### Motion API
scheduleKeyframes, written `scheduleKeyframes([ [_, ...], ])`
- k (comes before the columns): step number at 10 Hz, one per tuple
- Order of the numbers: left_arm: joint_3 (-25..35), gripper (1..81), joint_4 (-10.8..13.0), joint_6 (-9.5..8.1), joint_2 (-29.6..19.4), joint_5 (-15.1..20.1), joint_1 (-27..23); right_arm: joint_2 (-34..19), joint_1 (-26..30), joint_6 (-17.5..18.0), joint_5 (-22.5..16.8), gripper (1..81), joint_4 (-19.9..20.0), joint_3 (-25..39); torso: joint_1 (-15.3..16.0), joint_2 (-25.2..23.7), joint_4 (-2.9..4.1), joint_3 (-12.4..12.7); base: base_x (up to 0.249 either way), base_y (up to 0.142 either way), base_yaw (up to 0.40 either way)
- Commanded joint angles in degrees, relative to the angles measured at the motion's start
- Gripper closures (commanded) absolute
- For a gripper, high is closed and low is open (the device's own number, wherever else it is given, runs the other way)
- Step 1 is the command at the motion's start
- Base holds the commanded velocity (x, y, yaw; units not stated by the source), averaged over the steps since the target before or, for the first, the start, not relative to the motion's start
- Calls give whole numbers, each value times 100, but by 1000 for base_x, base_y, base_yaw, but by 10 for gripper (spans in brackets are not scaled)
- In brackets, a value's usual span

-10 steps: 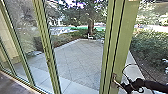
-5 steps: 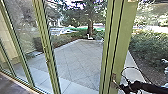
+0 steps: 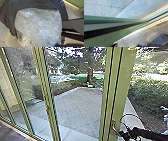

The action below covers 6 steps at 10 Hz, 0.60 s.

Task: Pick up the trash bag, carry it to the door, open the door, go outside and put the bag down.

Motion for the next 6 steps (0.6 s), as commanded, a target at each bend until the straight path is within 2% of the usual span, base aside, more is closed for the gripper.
scheduleKeyframes([
  [1, 38, 811, -30, 31, 17, 368, -207, 909, -502, 80, -393, 10, -416, 289, 7, 0, 0, 0, 0, 0, 0],
  [3, 38, 811, -30, 31, 26, 359, -198, 1087, -546, 0, -375, 10, -434, 166, 7, -5, -4, 4, 0, 0, 0],
  [6, 38, 811, -38, 31, 9, 359, -198, 1078, -555, -9, -375, 10, -434, 156, 7, -13, -11, 9, 0, 0, 0],
])
